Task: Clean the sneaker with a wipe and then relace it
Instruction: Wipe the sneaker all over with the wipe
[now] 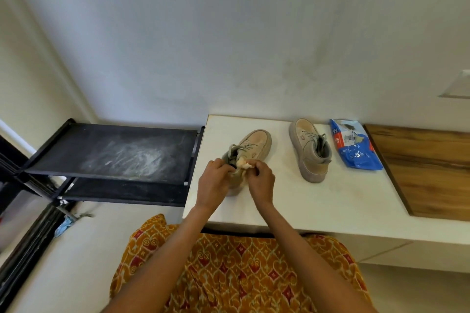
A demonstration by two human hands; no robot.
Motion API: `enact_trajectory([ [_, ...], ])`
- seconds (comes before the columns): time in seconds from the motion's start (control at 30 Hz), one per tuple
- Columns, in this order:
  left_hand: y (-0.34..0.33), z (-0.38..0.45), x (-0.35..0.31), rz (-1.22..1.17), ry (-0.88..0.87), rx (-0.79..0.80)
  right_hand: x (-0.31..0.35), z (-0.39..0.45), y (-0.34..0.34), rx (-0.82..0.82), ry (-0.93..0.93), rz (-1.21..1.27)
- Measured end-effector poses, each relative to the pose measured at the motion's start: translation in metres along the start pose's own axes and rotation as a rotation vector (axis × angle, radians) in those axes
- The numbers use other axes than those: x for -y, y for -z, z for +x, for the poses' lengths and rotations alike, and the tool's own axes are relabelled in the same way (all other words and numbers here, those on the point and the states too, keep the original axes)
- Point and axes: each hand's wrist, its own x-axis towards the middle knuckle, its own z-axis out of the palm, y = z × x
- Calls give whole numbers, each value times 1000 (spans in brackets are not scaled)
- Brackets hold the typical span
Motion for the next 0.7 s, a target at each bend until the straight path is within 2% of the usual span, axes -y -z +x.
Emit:
enact_trajectory([
  [0.13,6,2,16,-148,97,-30,-8,-4,11,24,61,-44],
  [0.3,3,-14,21,-336,249,-34,6,55,22,-94,-46,-125],
  [0.47,1,-14,20,-349,252,-36,13,50,19,-77,-71,-181],
  [0.57,1,-15,27,-346,258,-39,5,13,15,44,27,-197],
  [0.7,1,-12,28,-330,261,-40,0,-18,14,147,255,-251],
])
